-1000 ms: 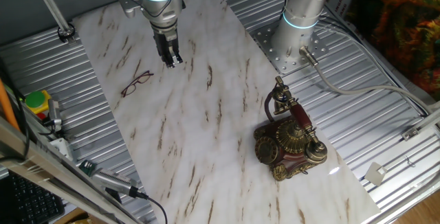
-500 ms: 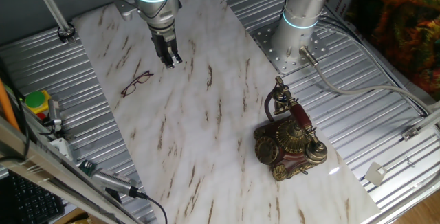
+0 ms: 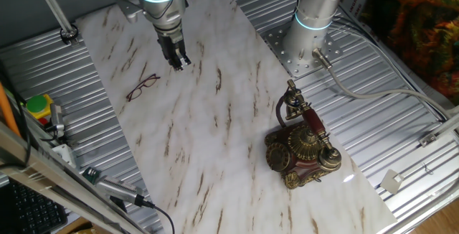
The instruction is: Unfold the leg of the glasses (with one hand)
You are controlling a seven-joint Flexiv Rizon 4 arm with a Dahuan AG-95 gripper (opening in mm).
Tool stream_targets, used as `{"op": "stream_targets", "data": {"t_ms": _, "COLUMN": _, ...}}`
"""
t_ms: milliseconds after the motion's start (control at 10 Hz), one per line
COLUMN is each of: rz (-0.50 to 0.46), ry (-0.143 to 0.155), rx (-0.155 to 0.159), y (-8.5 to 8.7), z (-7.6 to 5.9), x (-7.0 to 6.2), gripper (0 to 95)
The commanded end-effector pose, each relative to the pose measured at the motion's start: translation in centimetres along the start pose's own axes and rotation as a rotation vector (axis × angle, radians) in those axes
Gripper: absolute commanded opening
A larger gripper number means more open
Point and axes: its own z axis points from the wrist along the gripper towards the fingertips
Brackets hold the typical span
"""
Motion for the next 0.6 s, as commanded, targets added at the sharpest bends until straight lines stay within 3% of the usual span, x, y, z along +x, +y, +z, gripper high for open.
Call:
{"op": "stream_targets", "data": {"t_ms": 100, "rz": -0.106, "ry": 0.003, "rx": 0.006, "y": -1.7, "z": 2.4, "x": -1.9, "gripper": 0.0}}
{"op": "stream_targets", "data": {"t_ms": 200, "rz": -0.126, "ry": 0.009, "rx": 0.011, "y": -2.4, "z": 2.6, "x": -3.5, "gripper": 0.0}}
{"op": "stream_targets", "data": {"t_ms": 300, "rz": -0.176, "ry": 0.026, "rx": 0.044, "y": -2.9, "z": 2.3, "x": -5.6, "gripper": 0.0}}
{"op": "stream_targets", "data": {"t_ms": 400, "rz": -0.254, "ry": 0.039, "rx": 0.101, "y": -3.5, "z": 2.3, "x": -7.9, "gripper": 0.0}}
{"op": "stream_targets", "data": {"t_ms": 600, "rz": -0.279, "ry": 0.016, "rx": 0.110, "y": -4.4, "z": 2.7, "x": -10.7, "gripper": 0.0}}
